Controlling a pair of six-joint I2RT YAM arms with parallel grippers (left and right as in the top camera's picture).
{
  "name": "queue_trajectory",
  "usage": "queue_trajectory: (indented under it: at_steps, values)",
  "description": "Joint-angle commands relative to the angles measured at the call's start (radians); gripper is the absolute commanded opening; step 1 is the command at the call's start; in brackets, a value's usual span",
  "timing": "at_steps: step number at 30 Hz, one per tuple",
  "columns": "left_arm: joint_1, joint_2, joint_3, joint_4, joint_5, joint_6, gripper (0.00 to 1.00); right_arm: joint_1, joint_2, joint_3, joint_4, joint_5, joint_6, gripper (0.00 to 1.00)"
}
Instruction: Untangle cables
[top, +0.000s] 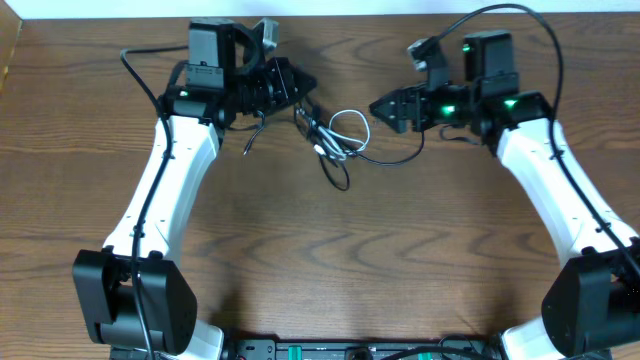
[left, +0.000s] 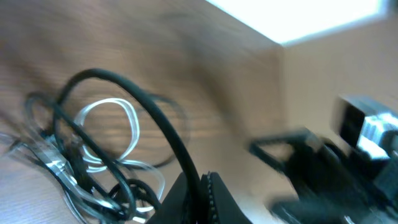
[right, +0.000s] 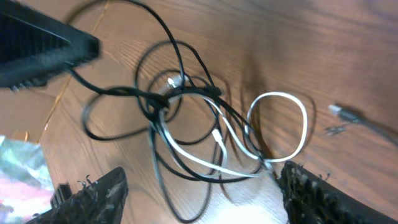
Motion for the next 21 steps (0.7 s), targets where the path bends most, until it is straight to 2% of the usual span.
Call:
queue_trajectory:
  at_steps: [1, 3, 8, 10, 16, 21]
  values:
    - [-0.019, -0.013, 0.009, -0.058, -0.363, -0.175, 0.07, 0.048, -0.008, 0.021, 0.014, 0.108, 0.173, 0.75]
    - [-0.027, -0.013, 0.008, -0.091, -0.47, -0.248, 0.07, 0.079, -0.008, 0.021, 0.037, 0.119, 0.202, 0.75]
    - [-0.036, -0.013, 0.003, -0.143, -0.59, -0.393, 0.07, 0.157, -0.007, 0.021, 0.083, 0.183, 0.215, 0.75]
    - [-0.036, -0.013, 0.002, -0.163, -0.605, -0.436, 0.07, 0.204, -0.006, 0.021, 0.092, 0.24, 0.215, 0.76]
    - [-0.036, -0.013, 0.002, -0.179, -0.603, -0.452, 0.07, 0.296, -0.005, 0.021, 0.135, 0.322, 0.215, 0.77]
    - [-0.036, -0.013, 0.002, -0.22, -0.603, -0.552, 0.08, 0.347, 0.011, 0.021, 0.169, 0.365, 0.216, 0.76]
